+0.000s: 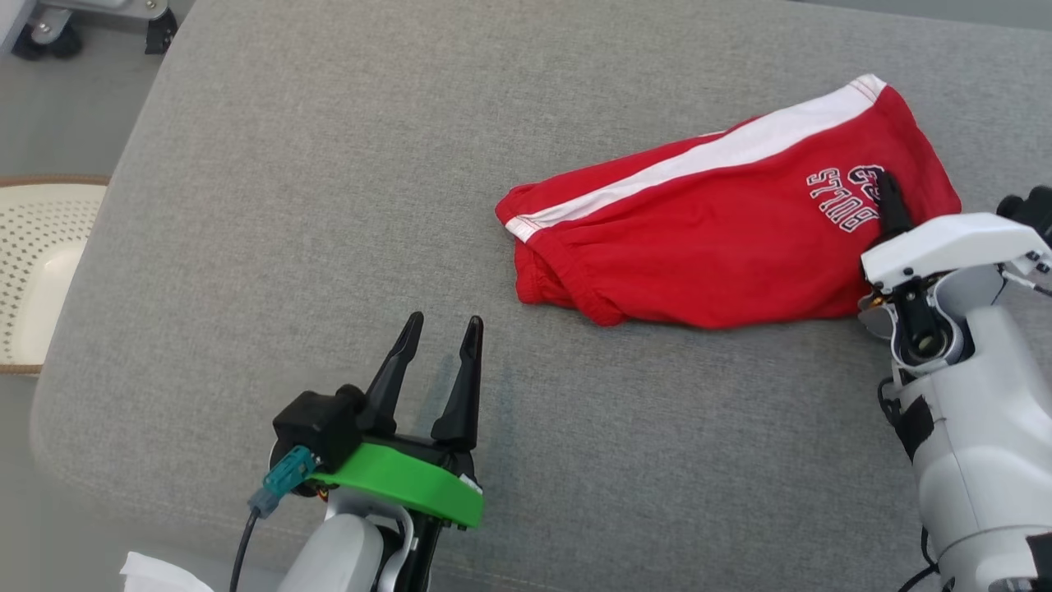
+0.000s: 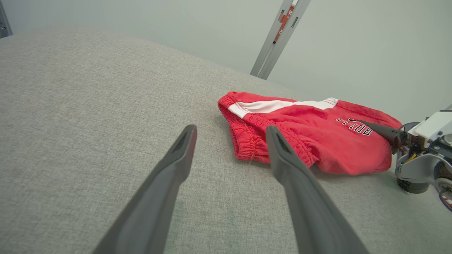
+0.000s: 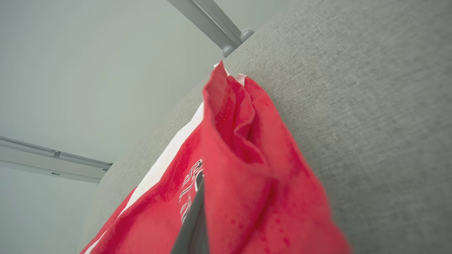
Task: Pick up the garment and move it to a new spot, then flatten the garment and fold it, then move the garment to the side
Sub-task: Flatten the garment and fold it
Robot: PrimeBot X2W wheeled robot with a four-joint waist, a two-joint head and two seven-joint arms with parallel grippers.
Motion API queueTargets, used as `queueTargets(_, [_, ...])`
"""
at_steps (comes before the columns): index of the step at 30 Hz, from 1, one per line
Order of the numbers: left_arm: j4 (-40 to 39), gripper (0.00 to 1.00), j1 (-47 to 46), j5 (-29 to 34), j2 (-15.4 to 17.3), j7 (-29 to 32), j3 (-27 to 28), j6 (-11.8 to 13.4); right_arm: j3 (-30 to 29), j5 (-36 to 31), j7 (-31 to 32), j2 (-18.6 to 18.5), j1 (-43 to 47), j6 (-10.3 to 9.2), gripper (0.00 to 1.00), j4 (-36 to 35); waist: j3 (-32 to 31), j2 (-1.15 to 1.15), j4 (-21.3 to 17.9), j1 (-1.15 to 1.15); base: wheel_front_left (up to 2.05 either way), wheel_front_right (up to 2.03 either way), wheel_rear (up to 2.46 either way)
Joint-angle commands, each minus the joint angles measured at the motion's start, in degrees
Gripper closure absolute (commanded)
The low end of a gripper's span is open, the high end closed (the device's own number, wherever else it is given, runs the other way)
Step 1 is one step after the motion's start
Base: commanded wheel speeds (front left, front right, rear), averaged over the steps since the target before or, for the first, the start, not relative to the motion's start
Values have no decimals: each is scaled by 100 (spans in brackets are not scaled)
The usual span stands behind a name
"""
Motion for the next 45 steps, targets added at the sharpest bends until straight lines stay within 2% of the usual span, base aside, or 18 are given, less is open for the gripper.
queueTargets(1, [23, 0, 83, 79, 11, 0, 44, -13, -15, 80, -105, -7, 273, -11, 100, -63, -246, 0, -274, 0, 0, 0, 0])
queueTargets(14, [117, 0, 367, 250, 12, 0, 232, -88, -405, 105, -802, 204, 1694, -7, 100, -913, -784, 0, -949, 0, 0, 0, 0])
queueTargets(24, [165, 0, 473, 194, 12, 0, 154, -116, -561, 22, -944, 309, 1692, -6, 100, -876, -908, 0, -886, 0, 0, 0, 0])
queueTargets(34, [237, 0, 509, 220, 12, 0, 197, -79, 307, 81, -1005, 337, 1603, -6, 100, -1289, -1060, 0, -611, 0, 0, 0, 0])
queueTargets(41, [252, 0, 539, 170, 12, 0, 152, -43, 1465, 434, -874, 332, 1749, -6, 100, -1657, -1150, 0, -387, 0, 0, 0, 0])
queueTargets(45, [258, 0, 554, 157, 12, 0, 152, -16, 1924, 602, -892, 334, 1821, -6, 100, -1705, -1183, 0, -256, 0, 0, 0, 0])
